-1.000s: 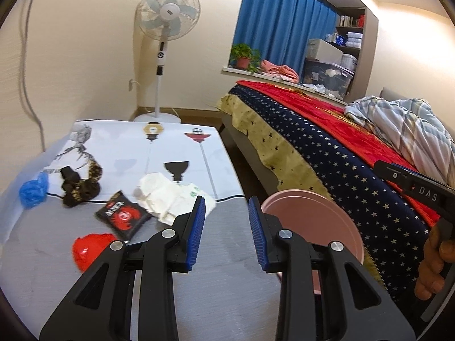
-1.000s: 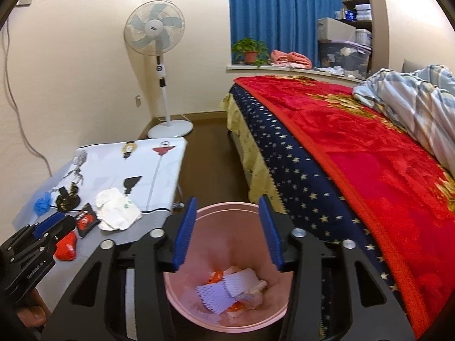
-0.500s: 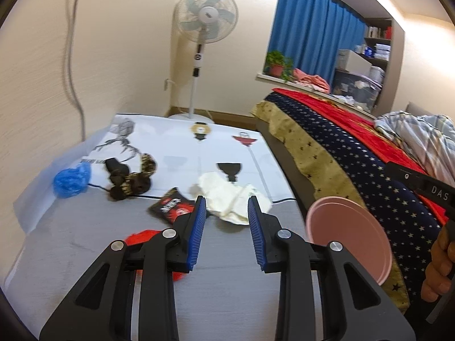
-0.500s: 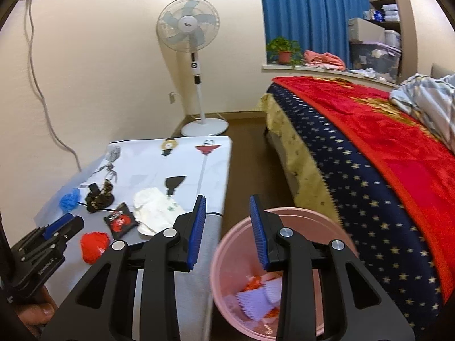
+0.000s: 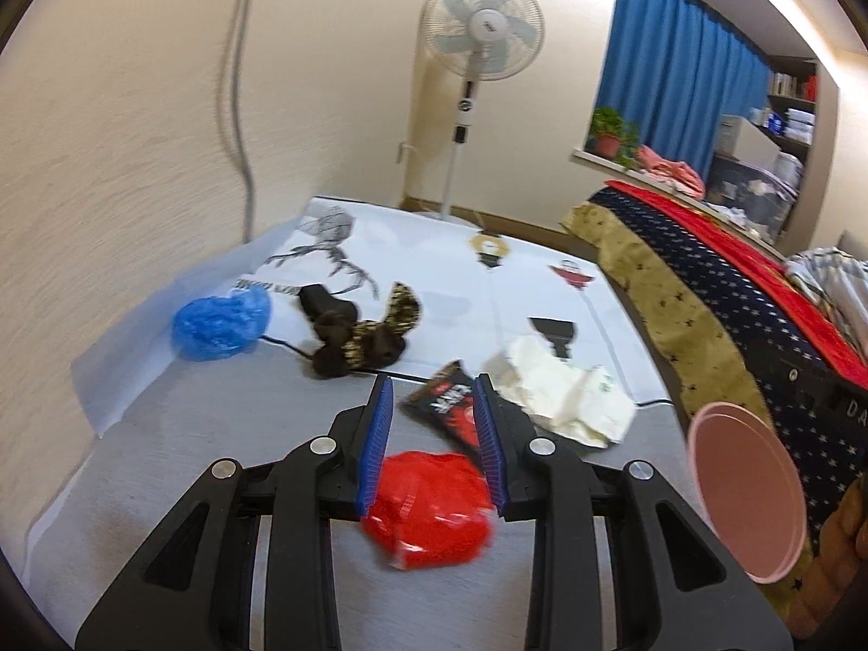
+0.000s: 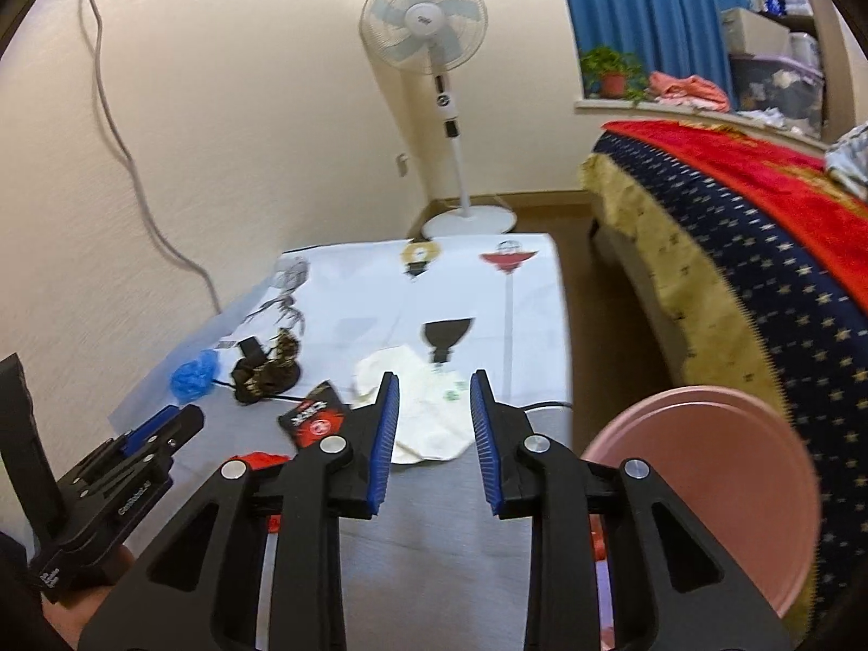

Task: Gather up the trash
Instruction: 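Move both open tools back over the white napkin and blue plastic bag, then grasp the white napkin with the right tool while the left tool grasps the blue plastic bag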

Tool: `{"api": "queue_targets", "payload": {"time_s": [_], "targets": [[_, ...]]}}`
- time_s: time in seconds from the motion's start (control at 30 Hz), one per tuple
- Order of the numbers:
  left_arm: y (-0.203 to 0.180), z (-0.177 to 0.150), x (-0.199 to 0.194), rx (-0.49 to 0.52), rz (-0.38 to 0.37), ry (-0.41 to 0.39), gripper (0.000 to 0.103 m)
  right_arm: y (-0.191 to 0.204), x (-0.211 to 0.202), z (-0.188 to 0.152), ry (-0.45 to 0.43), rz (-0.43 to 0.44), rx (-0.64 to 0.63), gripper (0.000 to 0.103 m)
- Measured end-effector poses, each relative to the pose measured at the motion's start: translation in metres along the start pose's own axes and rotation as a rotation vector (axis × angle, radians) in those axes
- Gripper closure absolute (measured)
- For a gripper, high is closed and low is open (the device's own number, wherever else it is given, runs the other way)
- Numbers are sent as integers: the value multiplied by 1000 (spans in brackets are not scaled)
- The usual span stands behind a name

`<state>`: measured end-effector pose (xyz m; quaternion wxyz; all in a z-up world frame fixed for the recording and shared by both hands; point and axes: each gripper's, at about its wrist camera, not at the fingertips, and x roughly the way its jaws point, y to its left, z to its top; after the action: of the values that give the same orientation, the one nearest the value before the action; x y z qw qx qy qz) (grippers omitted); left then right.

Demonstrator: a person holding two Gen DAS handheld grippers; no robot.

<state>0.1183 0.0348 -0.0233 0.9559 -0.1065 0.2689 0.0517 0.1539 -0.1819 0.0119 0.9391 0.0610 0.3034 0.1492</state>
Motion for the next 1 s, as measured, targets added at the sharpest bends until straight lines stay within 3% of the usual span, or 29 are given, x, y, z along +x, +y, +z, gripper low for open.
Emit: {"api": "queue_targets", "payload": {"time_s": [0.33, 0.5, 0.7, 0.77, 0.83, 1.0], "targets": [[22, 0, 29, -21, 93, 22, 73, -11, 63, -12, 100, -30, 67, 71], [37, 11, 44, -44, 145, 17, 73, -21, 91, -7, 140, 6, 75, 49], [56, 23, 65, -77, 231, 22, 72, -33, 126, -5, 192, 25, 87, 45], [61, 27, 73, -82, 250, 29, 67, -36, 135, -6, 213, 33, 89, 42], [68, 32, 82, -102, 261, 40, 51, -40, 148, -9, 260, 71, 106, 35], [78, 39, 101, -120, 298, 78, 47, -38, 160, -10, 285, 90, 95, 35]]}}
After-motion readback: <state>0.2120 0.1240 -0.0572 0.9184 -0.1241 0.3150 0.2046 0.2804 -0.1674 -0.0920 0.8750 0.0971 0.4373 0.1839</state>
